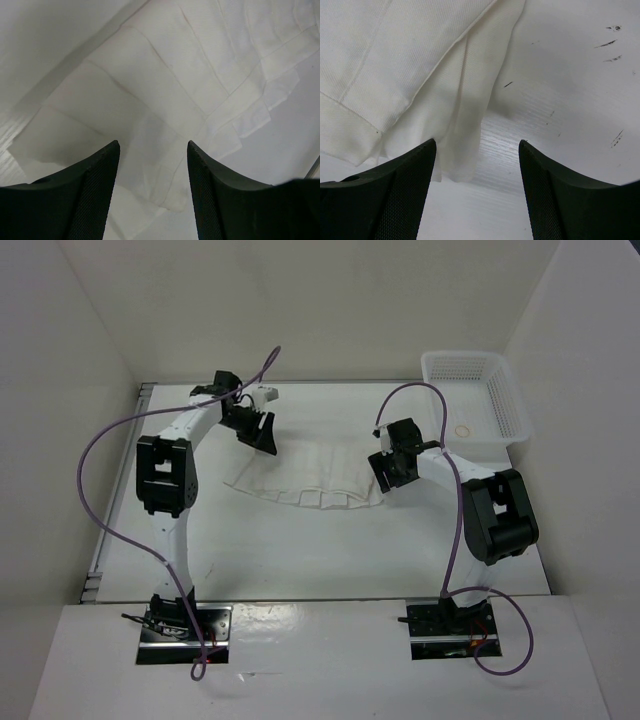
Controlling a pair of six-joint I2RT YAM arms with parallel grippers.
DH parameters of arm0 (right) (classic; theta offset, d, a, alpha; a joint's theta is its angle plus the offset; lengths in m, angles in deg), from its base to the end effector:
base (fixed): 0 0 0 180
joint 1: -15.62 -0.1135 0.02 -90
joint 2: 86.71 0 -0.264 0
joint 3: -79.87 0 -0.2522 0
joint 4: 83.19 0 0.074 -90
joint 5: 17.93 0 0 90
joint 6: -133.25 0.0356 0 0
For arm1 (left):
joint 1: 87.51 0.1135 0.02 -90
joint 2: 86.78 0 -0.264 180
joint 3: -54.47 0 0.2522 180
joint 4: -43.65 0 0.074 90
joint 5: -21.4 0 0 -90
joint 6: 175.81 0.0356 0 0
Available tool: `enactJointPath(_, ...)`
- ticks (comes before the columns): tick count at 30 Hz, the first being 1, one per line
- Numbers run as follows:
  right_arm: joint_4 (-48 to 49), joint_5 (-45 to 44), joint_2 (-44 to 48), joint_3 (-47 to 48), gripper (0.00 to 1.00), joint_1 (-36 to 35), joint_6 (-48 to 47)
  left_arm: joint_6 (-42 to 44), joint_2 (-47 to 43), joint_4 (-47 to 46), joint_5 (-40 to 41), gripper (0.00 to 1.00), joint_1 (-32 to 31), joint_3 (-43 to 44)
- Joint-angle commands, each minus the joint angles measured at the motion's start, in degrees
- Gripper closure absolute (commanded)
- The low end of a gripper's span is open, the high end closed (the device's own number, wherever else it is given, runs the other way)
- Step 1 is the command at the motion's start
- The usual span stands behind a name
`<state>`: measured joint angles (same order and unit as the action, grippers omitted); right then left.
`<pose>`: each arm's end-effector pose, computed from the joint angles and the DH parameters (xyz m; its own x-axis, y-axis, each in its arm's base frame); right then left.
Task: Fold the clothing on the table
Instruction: Fold the skirt
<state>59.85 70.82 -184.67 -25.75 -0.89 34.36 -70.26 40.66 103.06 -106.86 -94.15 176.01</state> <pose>0.3277 0.0963 0.1786 -0.7825 -0.3931 -0.4830 -0.3995 0.9118 -0.0948 0.4682 -0.0767 0.2046 -0.7762 0.3023 -0.5532 0.5769 0.6944 -0.4300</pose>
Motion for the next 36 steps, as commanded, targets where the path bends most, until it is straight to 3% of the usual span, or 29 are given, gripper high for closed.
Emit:
enactJointPath(1,0.00,0.29,-0.22,-0.33,0.28,-0.27,-0.61,3.17,1.93,2.25,-2.34,0.37,1.71,1.81)
enactJointPath(8,0.00,0.82,-0.22,-0.33,0.28,-0.27,-0.61,3.70,2.99,0.15,-1.82,0.37,1.71,-2.49)
enactJointPath(22,0.00,0.82,0.30,-0.33,0.28,-0.27,-0.61,2.03,4.57,-2.58,2.31,0.38,4.61,-2.32)
enactJointPath(31,-3.43,1.26,7.15,2.74,0.28,-0.27,-2.01,0.98,-5.87,0.14,3.37,0.38,5.14,-8.03)
enactJointPath(36,-10.19,7.65,13.66,9.93,0.21,-0.27,-2.80,-0.17,-16.77,2.34,4.16,0.33,5.14,-8.55)
